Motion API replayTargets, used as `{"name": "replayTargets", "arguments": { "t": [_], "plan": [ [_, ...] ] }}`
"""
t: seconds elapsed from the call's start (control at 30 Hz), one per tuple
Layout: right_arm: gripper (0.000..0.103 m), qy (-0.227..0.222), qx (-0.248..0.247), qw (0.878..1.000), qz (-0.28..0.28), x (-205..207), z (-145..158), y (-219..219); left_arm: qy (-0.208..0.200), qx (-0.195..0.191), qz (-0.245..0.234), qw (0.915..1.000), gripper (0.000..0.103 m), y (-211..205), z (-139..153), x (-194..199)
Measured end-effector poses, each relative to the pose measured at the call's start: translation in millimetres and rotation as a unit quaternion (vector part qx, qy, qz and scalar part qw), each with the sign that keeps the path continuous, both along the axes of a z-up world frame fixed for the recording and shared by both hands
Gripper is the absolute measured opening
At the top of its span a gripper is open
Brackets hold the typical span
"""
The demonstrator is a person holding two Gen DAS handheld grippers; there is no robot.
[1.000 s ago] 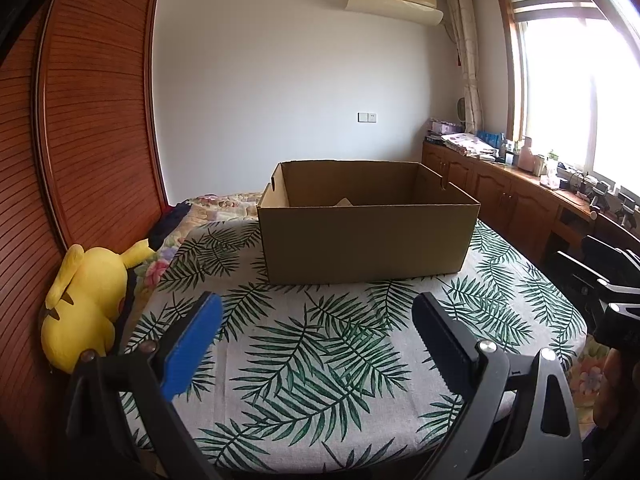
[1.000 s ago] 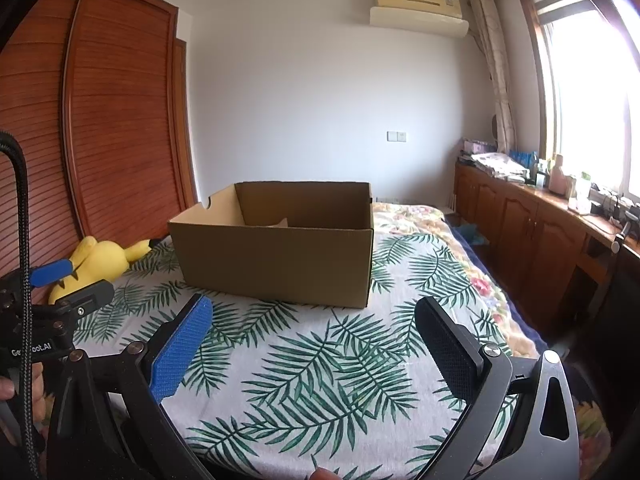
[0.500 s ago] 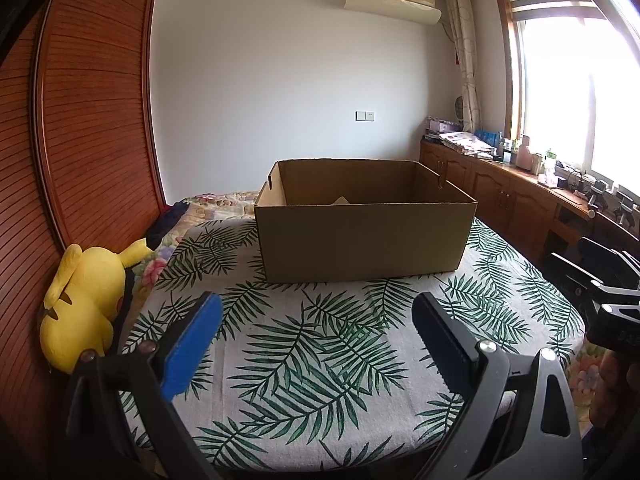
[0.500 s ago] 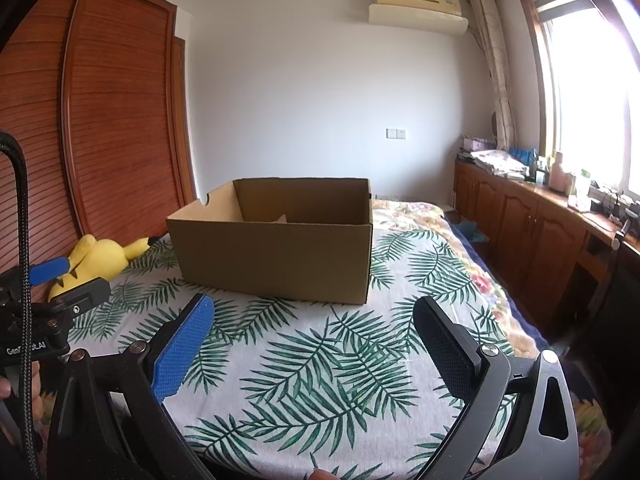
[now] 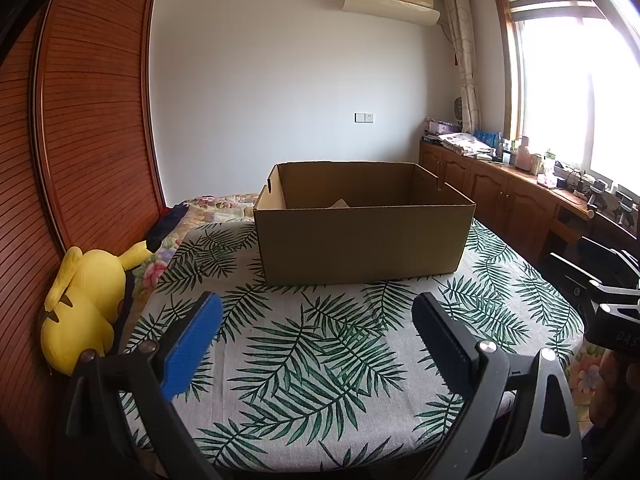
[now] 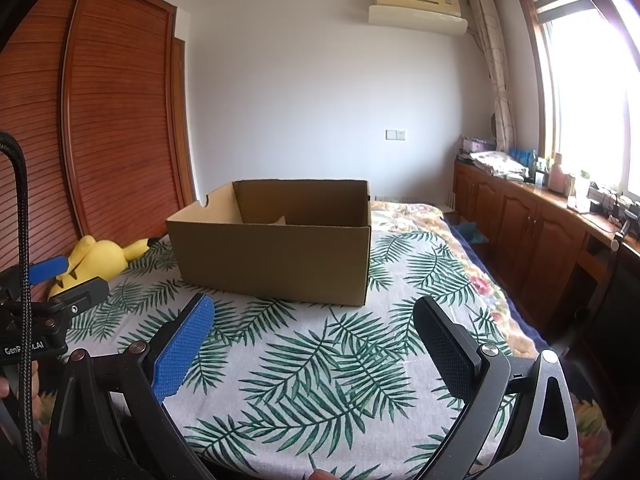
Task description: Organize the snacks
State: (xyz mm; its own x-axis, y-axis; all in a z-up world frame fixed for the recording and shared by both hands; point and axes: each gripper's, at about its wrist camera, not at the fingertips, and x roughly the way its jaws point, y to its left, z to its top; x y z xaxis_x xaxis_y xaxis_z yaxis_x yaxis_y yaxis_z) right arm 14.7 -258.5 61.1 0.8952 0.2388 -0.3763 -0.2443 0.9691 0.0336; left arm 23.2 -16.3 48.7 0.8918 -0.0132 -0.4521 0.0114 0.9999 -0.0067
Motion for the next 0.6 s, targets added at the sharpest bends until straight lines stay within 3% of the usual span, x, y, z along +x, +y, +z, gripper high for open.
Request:
{"name": "replayTargets", "arguments": {
  "t": [0.6],
  "plan": [
    [0.101,0.001,0.001,1.000,0.000,0.5,0.1,0.4,-0.002,0.000,0.000,1.0000,0.097,0.6,2.1,0.0]
  ]
}}
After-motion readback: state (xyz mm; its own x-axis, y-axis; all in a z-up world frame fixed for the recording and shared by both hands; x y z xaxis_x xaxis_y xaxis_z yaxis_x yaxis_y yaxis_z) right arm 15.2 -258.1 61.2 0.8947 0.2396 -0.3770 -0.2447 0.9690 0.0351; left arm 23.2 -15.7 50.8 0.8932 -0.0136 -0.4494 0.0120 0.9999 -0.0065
